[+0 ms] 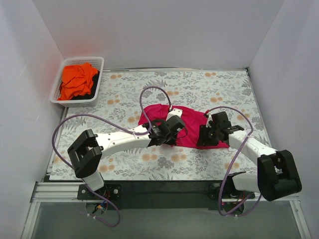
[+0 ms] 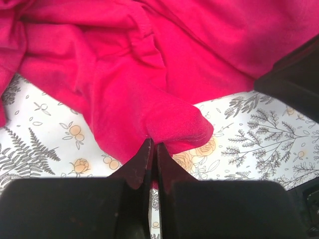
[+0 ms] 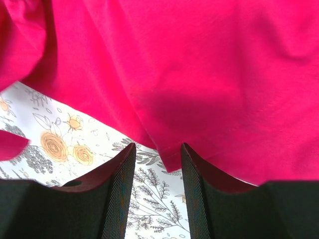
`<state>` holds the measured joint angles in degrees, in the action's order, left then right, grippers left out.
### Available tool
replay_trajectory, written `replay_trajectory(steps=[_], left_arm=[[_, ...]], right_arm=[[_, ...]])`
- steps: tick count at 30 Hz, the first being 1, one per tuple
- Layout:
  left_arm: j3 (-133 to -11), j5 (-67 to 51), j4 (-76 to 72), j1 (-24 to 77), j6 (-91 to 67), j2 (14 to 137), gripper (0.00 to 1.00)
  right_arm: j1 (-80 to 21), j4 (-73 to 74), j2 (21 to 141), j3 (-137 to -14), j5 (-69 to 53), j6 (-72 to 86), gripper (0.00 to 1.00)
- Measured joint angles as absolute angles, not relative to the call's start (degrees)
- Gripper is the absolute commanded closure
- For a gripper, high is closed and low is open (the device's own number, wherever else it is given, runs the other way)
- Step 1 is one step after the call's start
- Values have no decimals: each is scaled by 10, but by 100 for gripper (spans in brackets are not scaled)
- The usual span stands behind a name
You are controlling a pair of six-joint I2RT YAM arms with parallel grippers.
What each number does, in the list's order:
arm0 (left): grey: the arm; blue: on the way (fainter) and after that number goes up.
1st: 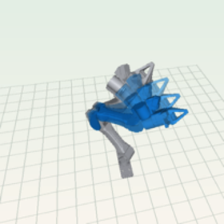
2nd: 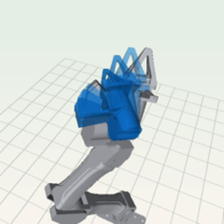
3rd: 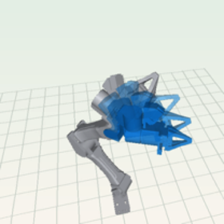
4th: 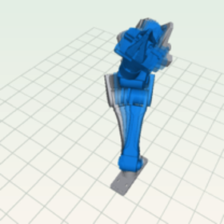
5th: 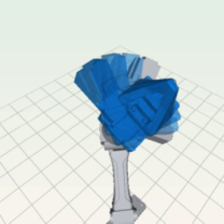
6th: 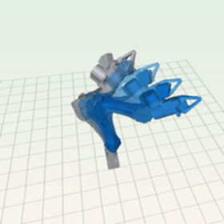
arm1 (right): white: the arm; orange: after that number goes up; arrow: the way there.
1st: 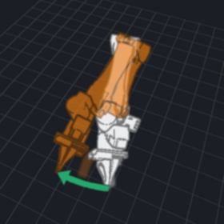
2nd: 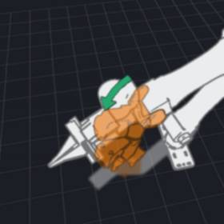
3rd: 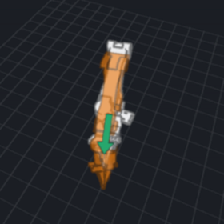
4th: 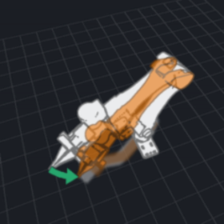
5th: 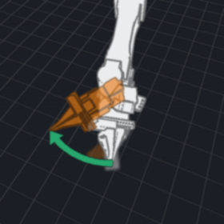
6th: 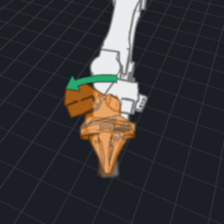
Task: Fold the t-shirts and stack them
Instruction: Flatten the tshirt out
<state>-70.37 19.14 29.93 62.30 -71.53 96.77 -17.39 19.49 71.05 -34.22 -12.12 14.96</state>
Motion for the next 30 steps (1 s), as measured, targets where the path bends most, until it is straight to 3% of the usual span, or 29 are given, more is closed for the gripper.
replay_trajectory(steps=[8, 17, 25, 30], left_arm=[[-666, 184, 296, 608, -743, 950, 100], [-629, 177, 295, 578, -755, 912, 100], [-582, 171, 292, 529, -760, 849, 100], [-545, 168, 296, 490, -768, 808, 100]], right_arm=[[-217, 200, 755, -361, -81, 138, 63], [-230, 209, 755, -365, -21, 134, 99], [-231, 248, 737, -402, 47, 134, 99], [-210, 274, 743, -509, 121, 128, 99]])
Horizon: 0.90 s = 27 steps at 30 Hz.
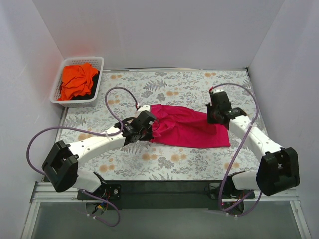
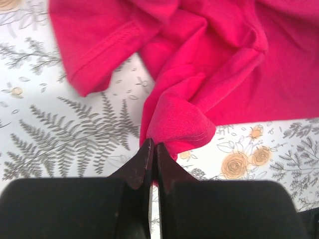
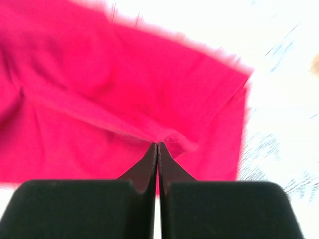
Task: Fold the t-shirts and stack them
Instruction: Flatten the tshirt out
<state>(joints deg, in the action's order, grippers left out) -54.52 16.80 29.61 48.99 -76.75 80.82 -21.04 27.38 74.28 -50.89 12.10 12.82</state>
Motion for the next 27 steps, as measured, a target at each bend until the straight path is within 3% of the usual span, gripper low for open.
replay_trajectory(steps=[7, 9, 10, 12, 14, 19, 27], left_arm=[[-499, 157, 305, 459, -789, 749, 100], [-489, 155, 309, 458, -795, 734, 100], [-485, 154, 310, 458, -798, 728, 100], [-480, 151, 314, 456, -804, 718, 100], [-475, 150, 313, 455, -810, 710, 100], [-462, 147, 313, 452, -821, 694, 100], [-449, 145, 304, 420, -846, 687, 100]], right_arm=[[-114, 267, 903, -791, 187, 102, 99], [-82, 263, 966, -878, 201, 104, 88], [-68, 260, 995, -916, 207, 107, 75], [-46, 255, 1045, -980, 215, 110, 58], [-33, 254, 1068, -1007, 213, 110, 54], [-35, 253, 1022, -922, 142, 123, 52], [-48, 238, 811, -552, -54, 179, 52]])
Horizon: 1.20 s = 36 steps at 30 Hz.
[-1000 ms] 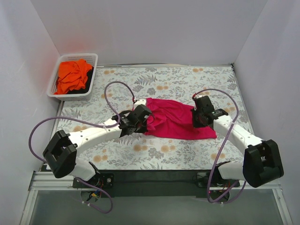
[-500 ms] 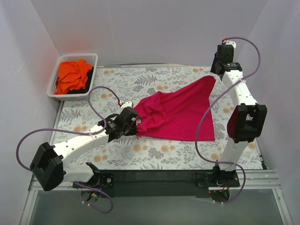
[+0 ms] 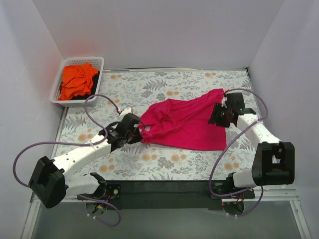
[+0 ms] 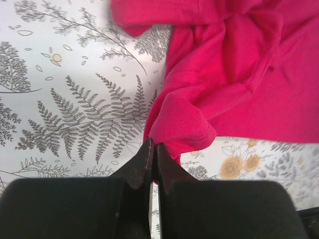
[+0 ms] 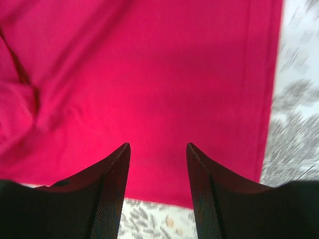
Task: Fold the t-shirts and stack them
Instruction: Flatten the tshirt out
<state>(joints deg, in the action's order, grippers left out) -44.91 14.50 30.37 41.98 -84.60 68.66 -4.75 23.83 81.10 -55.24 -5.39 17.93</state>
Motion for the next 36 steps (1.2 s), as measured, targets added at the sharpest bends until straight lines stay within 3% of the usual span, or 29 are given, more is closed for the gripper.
replay_trajectory(steps=[9, 10, 12, 14, 17, 22, 27, 32, 36], left_arm=[[-356, 137, 285, 319, -1027, 557, 100], [-342, 137, 295, 312, -1049, 529, 96], [-314, 135, 322, 308, -1083, 462, 75], [-299, 127, 349, 308, -1098, 409, 42], [-293, 116, 385, 308, -1121, 346, 27], [-312, 123, 419, 308, -1111, 351, 25], [-399, 96, 378, 307, -995, 506, 25], [-474, 55, 313, 308, -896, 692, 34], [-489, 51, 288, 309, -846, 769, 43]], right_arm=[[-45, 213, 782, -413, -111, 227, 52], [-44, 208, 781, -408, -111, 230, 52], [-42, 200, 775, -401, -111, 238, 52], [-41, 192, 768, -398, -111, 241, 52], [-41, 182, 766, -396, -116, 242, 53], [-49, 175, 766, -395, -138, 238, 55], [-84, 174, 772, -395, -153, 236, 57], [-91, 173, 787, -395, -154, 236, 58], [-91, 172, 797, -395, -154, 236, 59]])
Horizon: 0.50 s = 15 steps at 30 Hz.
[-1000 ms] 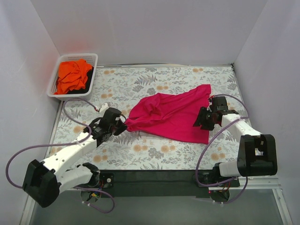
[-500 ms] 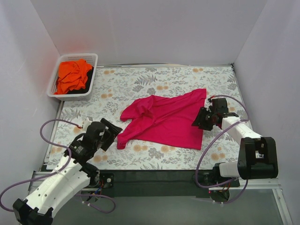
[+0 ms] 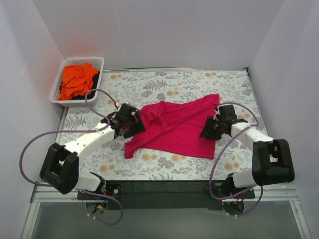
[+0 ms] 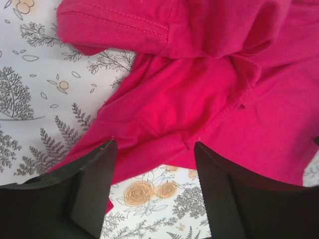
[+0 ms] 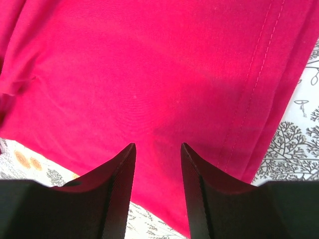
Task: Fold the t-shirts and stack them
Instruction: Flatten the tshirt out
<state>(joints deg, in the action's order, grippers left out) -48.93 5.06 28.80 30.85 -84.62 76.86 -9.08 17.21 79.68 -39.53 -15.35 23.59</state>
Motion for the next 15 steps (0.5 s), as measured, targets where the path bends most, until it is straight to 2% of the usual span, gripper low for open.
replay_trajectory(steps=[4, 5, 9, 12, 15], left_arm=[[-505, 49, 263, 309, -818, 834, 55], [-507, 49, 255, 309, -814, 848, 62], [-511, 56, 230, 309, -808, 895, 73], [-516, 75, 209, 306, -808, 932, 79], [-529, 88, 190, 293, -812, 956, 81]], right_arm=[[-91, 164, 819, -395, -152, 236, 60], [-91, 163, 826, -395, -150, 236, 61], [-90, 156, 844, -405, -151, 238, 63], [-81, 149, 863, -419, -152, 239, 63], [-59, 143, 881, -436, -144, 239, 63]])
